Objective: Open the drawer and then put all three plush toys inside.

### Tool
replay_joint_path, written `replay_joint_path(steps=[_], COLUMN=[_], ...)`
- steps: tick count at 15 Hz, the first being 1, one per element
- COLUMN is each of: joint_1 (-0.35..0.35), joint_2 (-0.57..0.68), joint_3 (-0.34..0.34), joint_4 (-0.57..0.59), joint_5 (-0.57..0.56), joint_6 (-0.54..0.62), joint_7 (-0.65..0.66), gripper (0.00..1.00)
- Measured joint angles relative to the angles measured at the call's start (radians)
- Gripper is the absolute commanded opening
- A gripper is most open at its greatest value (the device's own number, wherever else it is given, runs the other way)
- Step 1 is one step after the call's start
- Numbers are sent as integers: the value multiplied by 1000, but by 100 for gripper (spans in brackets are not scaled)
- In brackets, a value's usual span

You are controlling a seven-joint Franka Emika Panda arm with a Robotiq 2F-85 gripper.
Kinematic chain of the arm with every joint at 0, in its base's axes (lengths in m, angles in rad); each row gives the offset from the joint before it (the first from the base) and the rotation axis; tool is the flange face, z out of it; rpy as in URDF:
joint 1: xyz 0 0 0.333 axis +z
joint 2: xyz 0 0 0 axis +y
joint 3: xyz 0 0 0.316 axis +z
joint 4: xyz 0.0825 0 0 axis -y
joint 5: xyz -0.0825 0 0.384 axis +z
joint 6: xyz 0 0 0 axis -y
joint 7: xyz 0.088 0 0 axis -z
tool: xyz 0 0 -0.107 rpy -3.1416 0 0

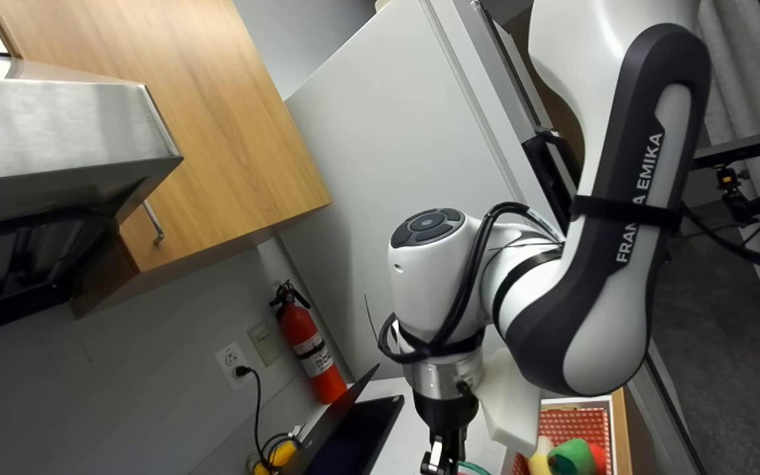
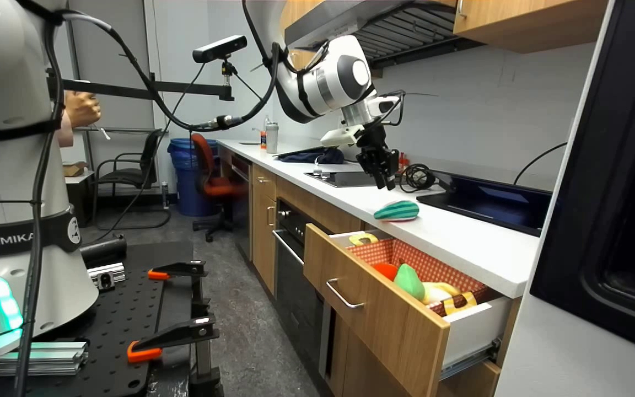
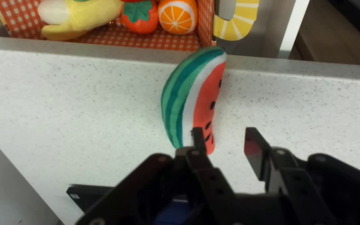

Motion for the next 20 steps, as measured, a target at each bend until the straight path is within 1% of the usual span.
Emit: replay_joint_path(steps=[2, 3, 4, 5, 11, 12, 13, 14, 17, 20], joint_1=[0, 0, -1, -3, -18, -20, -21, -23, -29, -22], joint_2=[5, 9, 12, 16, 65, 75, 86, 95, 119, 133], joint_3=[-3, -6, -8, -10, -10, -10, -10, -10, -10, -27], joint_4=[5, 9, 12, 16, 58, 66, 76, 84, 108, 126], joint_5=[-3, -4, -4, -5, -2, -1, -1, -1, -1, 47], joint_6=[0, 0, 0, 0, -1, -1, -1, -1, -2, -2], joint_7=[-1, -2, -4, -6, -11, -12, -12, -12, -12, -50], gripper=[85, 94, 98, 100, 100, 89, 74, 68, 42, 20])
